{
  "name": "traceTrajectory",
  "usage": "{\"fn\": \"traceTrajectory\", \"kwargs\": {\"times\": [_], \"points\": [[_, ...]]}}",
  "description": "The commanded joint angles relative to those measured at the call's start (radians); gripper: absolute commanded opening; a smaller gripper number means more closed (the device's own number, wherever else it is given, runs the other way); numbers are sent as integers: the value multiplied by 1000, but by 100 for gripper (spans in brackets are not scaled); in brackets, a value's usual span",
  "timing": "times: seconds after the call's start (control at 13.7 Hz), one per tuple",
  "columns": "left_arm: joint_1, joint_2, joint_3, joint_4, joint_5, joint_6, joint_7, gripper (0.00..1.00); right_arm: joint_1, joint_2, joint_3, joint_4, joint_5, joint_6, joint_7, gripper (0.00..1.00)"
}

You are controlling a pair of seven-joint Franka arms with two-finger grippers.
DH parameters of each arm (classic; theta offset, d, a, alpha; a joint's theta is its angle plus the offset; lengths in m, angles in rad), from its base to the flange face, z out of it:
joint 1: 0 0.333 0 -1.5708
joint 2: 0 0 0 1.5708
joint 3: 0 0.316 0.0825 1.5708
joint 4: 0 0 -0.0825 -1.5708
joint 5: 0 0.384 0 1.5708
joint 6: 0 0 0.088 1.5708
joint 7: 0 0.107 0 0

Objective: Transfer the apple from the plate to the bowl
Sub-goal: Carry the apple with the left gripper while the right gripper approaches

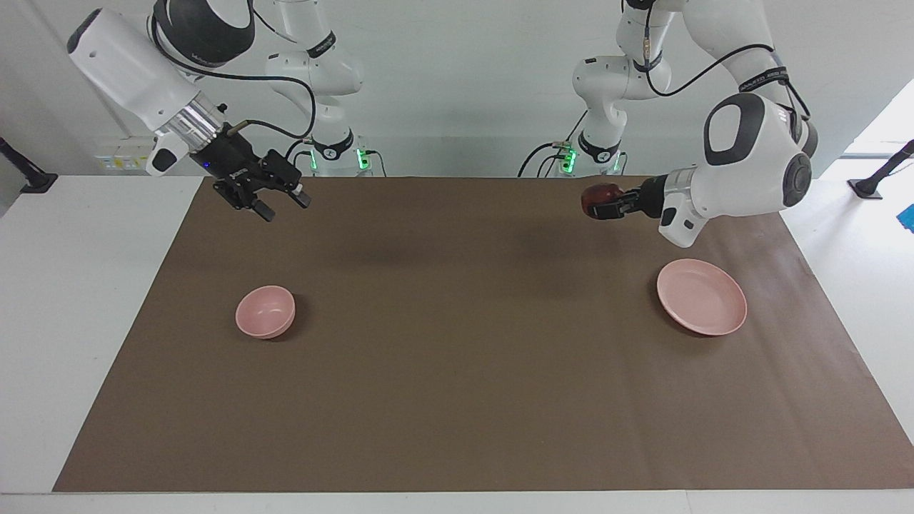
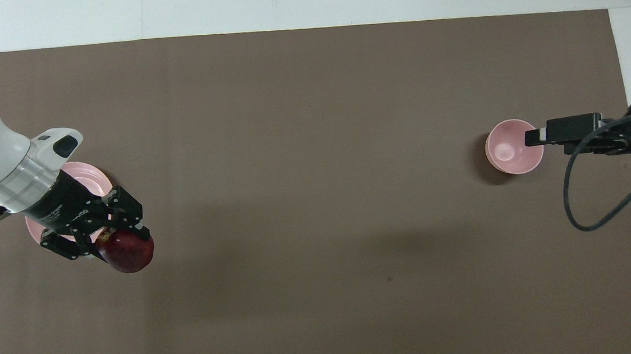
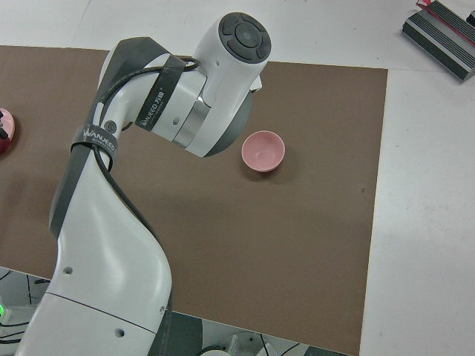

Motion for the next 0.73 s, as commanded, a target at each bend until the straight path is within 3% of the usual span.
{"fn": "traceTrajectory", "kwargs": {"times": [0.0, 0.22, 0.66], "points": [[-58, -5, 9, -69, -179, 70, -118, 0, 34, -34, 6, -61, 46, 61, -13, 100], [-105, -5, 6, -139, -430, 148, -141, 0, 45, -40, 6, -122, 231, 82, -188, 100], [-259, -12, -33, -173, -755, 481, -288, 0, 101, -52, 6, -166, 414, 73, -187, 100]]}}
